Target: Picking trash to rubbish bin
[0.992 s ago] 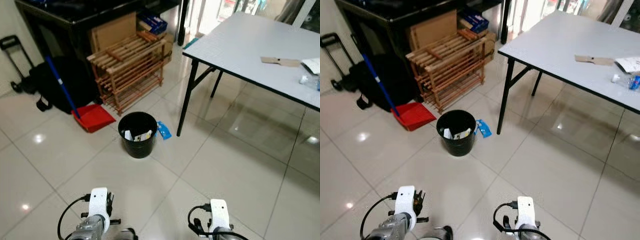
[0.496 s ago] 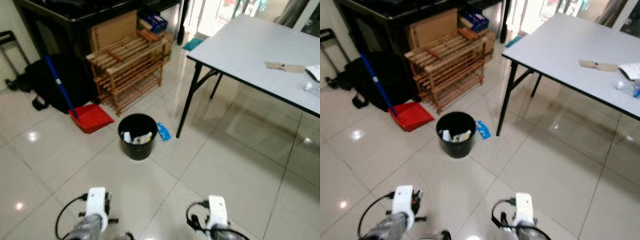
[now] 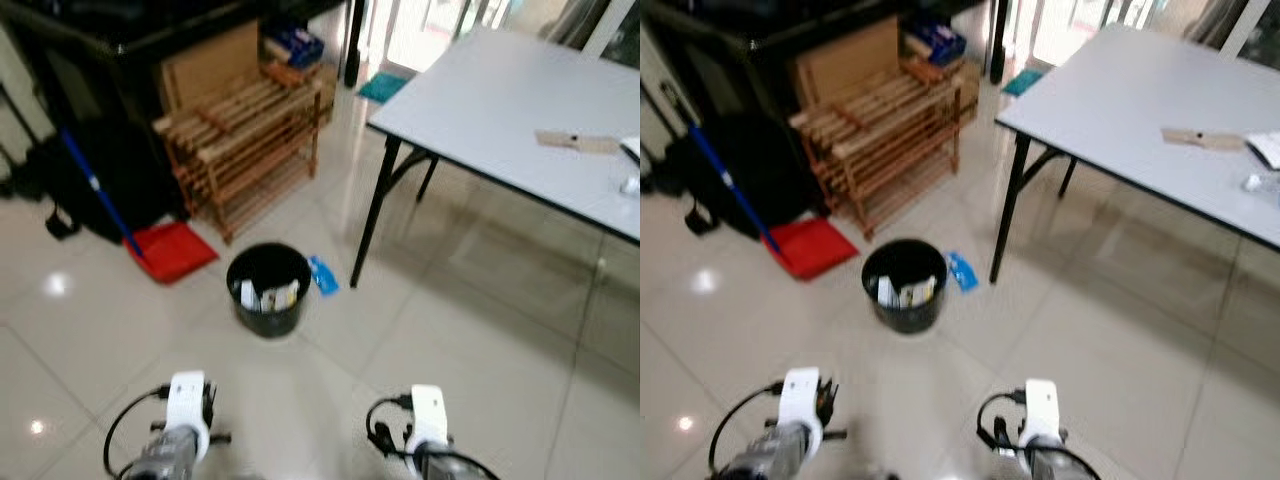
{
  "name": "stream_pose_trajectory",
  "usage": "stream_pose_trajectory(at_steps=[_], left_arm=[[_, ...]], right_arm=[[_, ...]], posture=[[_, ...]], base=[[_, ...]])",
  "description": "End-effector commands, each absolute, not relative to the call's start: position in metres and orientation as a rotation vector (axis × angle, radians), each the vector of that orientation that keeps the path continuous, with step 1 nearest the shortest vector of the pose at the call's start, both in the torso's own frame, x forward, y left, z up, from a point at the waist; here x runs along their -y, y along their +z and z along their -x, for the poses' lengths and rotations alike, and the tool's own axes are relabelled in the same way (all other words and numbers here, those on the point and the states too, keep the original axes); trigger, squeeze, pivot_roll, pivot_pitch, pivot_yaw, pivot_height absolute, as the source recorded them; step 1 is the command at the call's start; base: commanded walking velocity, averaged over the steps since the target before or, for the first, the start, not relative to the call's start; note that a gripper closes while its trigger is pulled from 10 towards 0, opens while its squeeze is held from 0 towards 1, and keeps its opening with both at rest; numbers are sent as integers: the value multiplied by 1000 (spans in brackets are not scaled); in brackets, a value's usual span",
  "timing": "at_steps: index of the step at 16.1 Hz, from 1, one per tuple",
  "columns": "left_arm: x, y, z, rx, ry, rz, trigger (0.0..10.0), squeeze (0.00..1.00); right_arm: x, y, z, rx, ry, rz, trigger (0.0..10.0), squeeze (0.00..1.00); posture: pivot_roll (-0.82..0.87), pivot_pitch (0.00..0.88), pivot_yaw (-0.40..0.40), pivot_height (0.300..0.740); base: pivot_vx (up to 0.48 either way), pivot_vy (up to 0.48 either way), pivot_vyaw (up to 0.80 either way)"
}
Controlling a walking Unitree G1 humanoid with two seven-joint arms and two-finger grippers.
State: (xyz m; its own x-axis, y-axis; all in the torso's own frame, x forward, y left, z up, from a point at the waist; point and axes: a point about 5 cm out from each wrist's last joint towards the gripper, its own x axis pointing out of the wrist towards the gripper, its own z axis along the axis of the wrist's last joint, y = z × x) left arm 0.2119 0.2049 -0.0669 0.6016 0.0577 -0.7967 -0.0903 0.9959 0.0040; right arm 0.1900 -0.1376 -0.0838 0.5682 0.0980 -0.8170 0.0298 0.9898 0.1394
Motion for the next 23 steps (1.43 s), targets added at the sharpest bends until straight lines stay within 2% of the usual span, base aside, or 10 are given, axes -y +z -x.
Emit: stream_pose_trajectory(at_steps=[1,8,12,23], left_arm=[[-196,-73,-204,-956,75,59,10000,0],[-197,-73,-203,-958,73,57,10000,0],[-199,-74,-201,-963,74,50,10000,0],[-198,-74,-201,-951,92,70,10000,0]], right_arm=[[150,-88,-183,-992,11,-136,10000,0],[148,-88,-181,-995,12,-139,10000,0],[147,-89,-179,-1003,18,-134,10000,0],[146,-89,-180,-1005,27,-134,10000,0]], posture=[[-10,139,-40,740],[-12,140,-33,740],[-21,101,-29,740],[0,88,-43,740]], base=[[390,0,0],[380,0,0],[352,0,0],[0,0,0]])
